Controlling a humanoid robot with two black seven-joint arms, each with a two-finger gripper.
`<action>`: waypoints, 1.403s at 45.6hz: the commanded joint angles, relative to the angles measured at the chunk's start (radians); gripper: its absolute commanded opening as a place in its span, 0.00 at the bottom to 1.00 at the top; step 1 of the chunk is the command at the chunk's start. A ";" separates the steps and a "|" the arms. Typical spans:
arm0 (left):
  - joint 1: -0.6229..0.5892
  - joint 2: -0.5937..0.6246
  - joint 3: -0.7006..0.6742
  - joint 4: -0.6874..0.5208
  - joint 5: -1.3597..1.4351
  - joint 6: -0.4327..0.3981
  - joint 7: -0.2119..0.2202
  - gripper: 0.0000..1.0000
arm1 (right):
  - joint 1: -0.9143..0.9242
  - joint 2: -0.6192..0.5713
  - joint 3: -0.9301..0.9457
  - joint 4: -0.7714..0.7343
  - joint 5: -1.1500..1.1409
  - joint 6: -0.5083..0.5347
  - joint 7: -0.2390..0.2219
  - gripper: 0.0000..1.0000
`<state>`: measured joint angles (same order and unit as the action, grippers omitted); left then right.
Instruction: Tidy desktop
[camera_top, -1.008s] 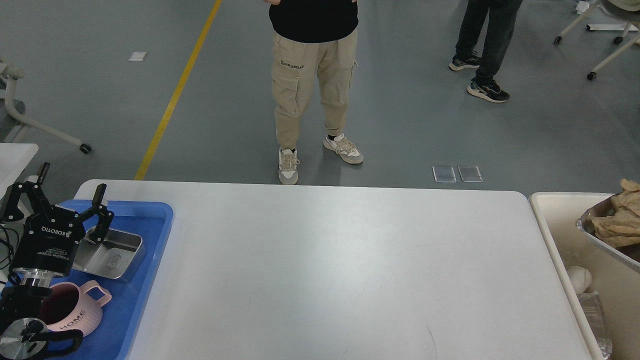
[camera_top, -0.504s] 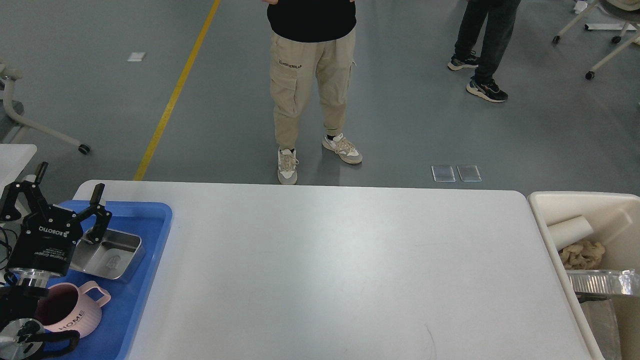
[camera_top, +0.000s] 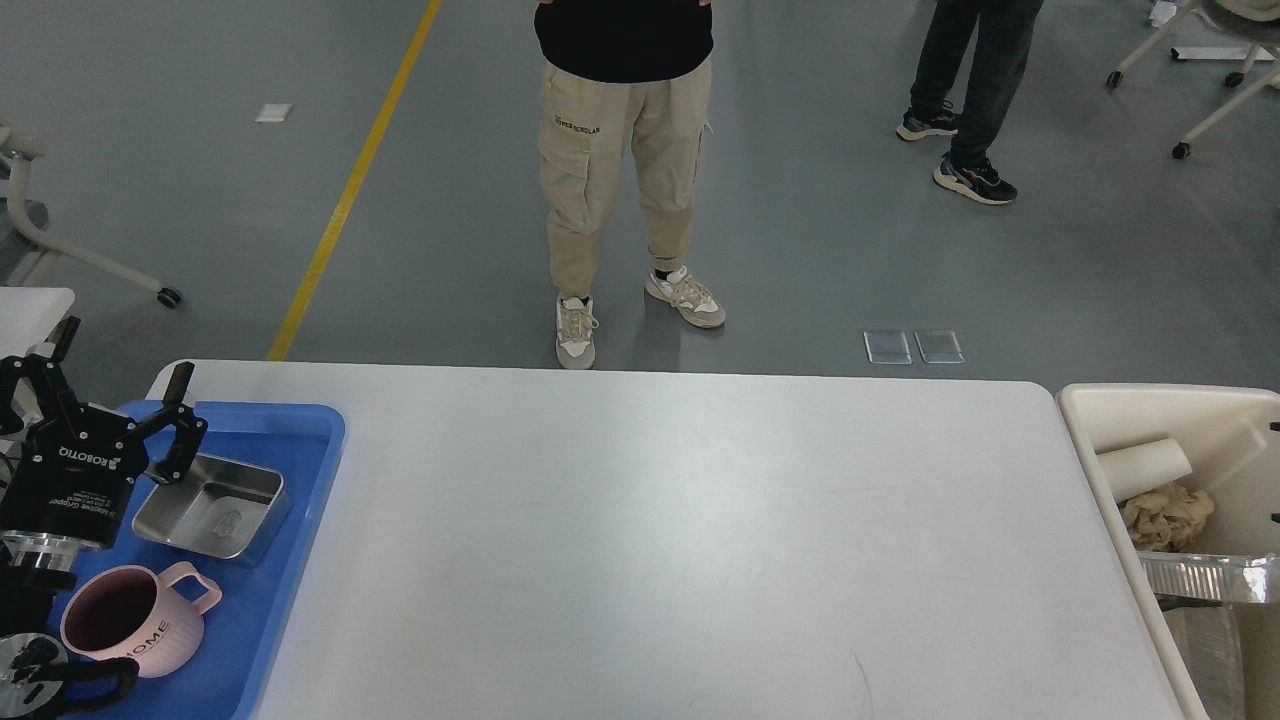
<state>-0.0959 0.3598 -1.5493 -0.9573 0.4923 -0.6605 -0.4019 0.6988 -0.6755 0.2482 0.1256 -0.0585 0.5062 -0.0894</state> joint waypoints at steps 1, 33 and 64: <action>-0.002 0.011 -0.002 0.000 0.000 0.001 0.000 0.97 | 0.015 0.051 0.025 -0.007 -0.010 0.000 -0.001 1.00; -0.012 0.079 -0.002 0.002 0.005 0.005 0.000 0.97 | 0.085 0.188 0.259 0.196 0.003 0.075 0.031 1.00; -0.027 0.062 -0.006 0.012 0.003 0.050 0.000 0.97 | -0.197 0.369 0.919 0.603 0.003 0.055 0.186 1.00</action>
<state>-0.1226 0.4225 -1.5564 -0.9454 0.4946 -0.6165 -0.4019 0.5510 -0.3833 1.0777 0.7201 -0.0555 0.5670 0.0976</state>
